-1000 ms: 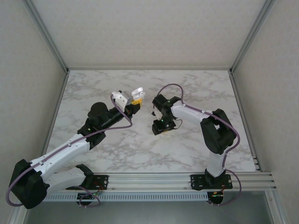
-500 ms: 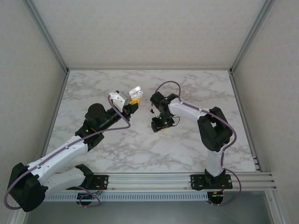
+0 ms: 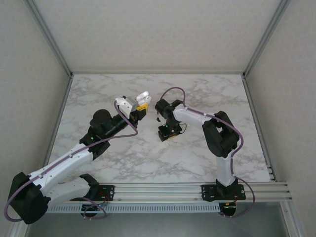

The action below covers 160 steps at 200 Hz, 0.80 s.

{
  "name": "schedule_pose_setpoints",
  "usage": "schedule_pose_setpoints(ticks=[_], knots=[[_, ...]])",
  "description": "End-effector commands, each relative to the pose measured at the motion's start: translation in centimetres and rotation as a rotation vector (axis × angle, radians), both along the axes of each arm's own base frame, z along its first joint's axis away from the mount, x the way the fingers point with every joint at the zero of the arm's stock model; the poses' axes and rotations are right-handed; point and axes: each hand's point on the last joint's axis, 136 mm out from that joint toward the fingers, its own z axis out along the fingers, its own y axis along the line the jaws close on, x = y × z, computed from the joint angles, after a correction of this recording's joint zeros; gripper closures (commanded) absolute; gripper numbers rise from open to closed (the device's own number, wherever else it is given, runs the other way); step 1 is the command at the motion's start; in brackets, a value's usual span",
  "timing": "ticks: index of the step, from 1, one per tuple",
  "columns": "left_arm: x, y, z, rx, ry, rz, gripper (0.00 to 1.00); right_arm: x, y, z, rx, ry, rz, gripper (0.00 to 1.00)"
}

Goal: Insert wireless bluetooth earbuds into charging case

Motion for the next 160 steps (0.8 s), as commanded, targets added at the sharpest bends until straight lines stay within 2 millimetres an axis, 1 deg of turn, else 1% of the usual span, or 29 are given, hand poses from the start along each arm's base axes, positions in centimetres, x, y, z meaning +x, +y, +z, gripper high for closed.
schedule_pose_setpoints(ticks=[1, 25, 27, 29, 56, 92, 131, 160], knots=[[-0.2, 0.1, 0.4, -0.005, -0.02, 0.002, 1.0, 0.1, 0.0, -0.6, -0.041, 0.006, 0.01, 0.54], [-0.2, 0.1, 0.4, -0.004, -0.02, 0.002, 1.0, 0.3, 0.1, -1.0, -0.047, 0.012, 0.005, 0.55], [-0.2, 0.1, 0.3, -0.003, -0.02, 0.001, 1.0, -0.2, 0.6, -1.0, -0.048, 0.012, 0.025, 0.55], [-0.2, 0.1, 0.3, -0.003, -0.02, 0.002, 1.0, -0.3, 0.8, -1.1, -0.049, 0.012, 0.029, 0.55], [-0.2, 0.1, 0.2, -0.002, -0.016, 0.003, 1.0, -0.8, 1.2, -1.3, -0.054, 0.02, 0.044, 0.56], [-0.2, 0.1, 0.1, 0.0, -0.016, 0.004, 1.0, -1.3, 0.8, -1.9, -0.096, 0.026, 0.044, 0.56], [-0.1, 0.0, 0.1, 0.001, -0.013, 0.0, 1.0, -1.1, 0.0, -2.1, -0.132, 0.009, 0.029, 0.56], [-0.1, 0.0, 0.1, -0.001, -0.013, -0.002, 1.0, -1.2, 0.0, -2.1, -0.135, 0.011, 0.021, 0.6]])
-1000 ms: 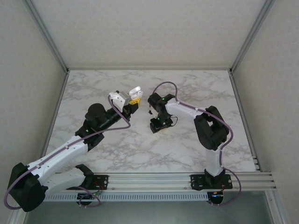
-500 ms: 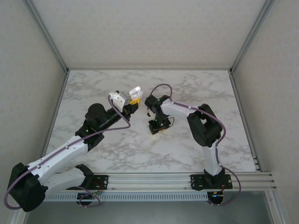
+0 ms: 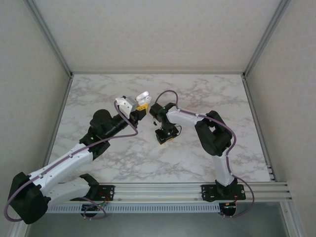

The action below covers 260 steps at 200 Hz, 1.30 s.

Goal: Insert wireless bluetooth earbuds into charging case

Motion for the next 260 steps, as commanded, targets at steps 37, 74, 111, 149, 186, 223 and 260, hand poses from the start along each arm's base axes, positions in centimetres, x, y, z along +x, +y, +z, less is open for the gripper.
schedule_pose_setpoints(ticks=[37, 74, 111, 149, 186, 223, 260], knots=[[-0.2, 0.0, 0.2, -0.002, -0.011, -0.002, 1.0, -1.0, -0.7, -0.3, -0.055, 0.024, -0.031, 0.63], [-0.1, -0.1, 0.1, -0.001, -0.007, -0.003, 1.0, -1.3, -1.0, -0.7, -0.065, 0.024, -0.052, 0.63], [0.0, -0.2, 0.1, -0.001, -0.006, -0.008, 1.0, -0.9, -0.8, -1.1, -0.061, -0.001, -0.057, 0.67], [-0.1, -0.2, 0.1, -0.002, -0.004, -0.009, 1.0, -0.7, -0.8, -1.5, -0.066, -0.002, -0.05, 0.66], [0.0, -0.2, 0.2, -0.002, -0.005, -0.007, 1.0, -0.5, -0.7, -1.0, -0.051, -0.019, -0.055, 0.7], [0.1, -0.3, 0.1, -0.001, 0.0, -0.008, 1.0, 0.3, -0.5, 1.4, -0.004, -0.094, -0.071, 0.73], [0.4, -0.4, 0.1, -0.008, 0.008, 0.0, 1.0, 2.1, -1.5, 6.3, 0.063, -0.229, -0.133, 0.73]])
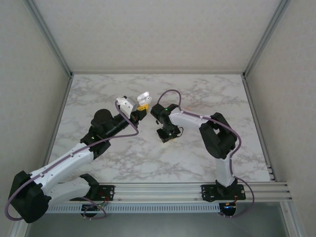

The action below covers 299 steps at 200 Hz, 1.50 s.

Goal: Insert wireless bluetooth earbuds into charging case

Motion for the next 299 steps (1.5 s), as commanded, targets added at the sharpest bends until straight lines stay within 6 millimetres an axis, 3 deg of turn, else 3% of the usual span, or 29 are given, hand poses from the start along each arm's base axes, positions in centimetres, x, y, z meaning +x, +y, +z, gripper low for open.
schedule_pose_setpoints(ticks=[1, 65, 96, 125, 181, 299], knots=[[0.1, -0.2, 0.7, -0.018, -0.005, 0.0, 1.0, 1.8, -0.7, 4.8, 0.07, -0.142, -0.066, 0.73], [1.3, -1.9, 0.5, -0.077, 0.043, -0.04, 0.99, 5.2, -2.2, 19.2, 0.469, -0.518, -0.27, 0.73], [1.9, -3.9, 0.0, -0.111, 0.057, -0.084, 1.0, 5.1, -2.0, 26.1, 0.706, -0.671, -0.326, 0.73], [2.1, -6.0, -0.4, -0.122, 0.045, -0.109, 1.0, 4.5, -2.3, 30.0, 0.852, -0.757, -0.361, 0.74], [2.2, -8.8, -1.4, -0.12, 0.029, -0.153, 1.0, 4.0, -1.5, 31.9, 0.986, -0.752, -0.401, 0.73], [2.4, -8.9, -1.6, -0.135, 0.049, -0.142, 1.0, 4.5, 1.5, 31.1, 1.0, -0.697, -0.349, 0.73]])
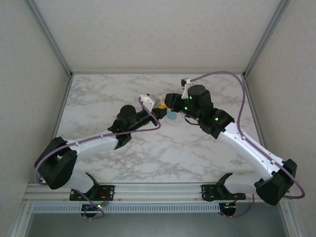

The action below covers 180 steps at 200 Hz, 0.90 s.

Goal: Insert wireless bluetooth earbuds into charging case

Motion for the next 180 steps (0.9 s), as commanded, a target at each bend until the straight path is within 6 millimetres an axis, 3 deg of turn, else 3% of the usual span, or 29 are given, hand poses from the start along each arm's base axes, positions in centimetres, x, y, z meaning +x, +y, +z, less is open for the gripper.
schedule_pose_setpoints(ticks=[1, 60, 111, 180], knots=[[-0.3, -0.1, 2.4, -0.066, -0.037, -0.002, 1.0, -0.2, 1.1, 1.7, 0.036, -0.033, 0.025, 0.73], [-0.3, -0.1, 2.6, -0.069, -0.039, -0.001, 1.0, -0.1, 2.0, 1.6, 0.02, -0.043, 0.03, 0.73], [-0.5, 0.0, 3.3, -0.099, -0.038, -0.007, 1.0, 0.2, 1.4, 0.0, -0.065, -0.041, -0.009, 0.73], [-0.3, 0.2, 4.1, -0.124, -0.047, 0.011, 1.0, -1.1, 1.9, -0.1, -0.127, -0.026, 0.078, 0.68]])
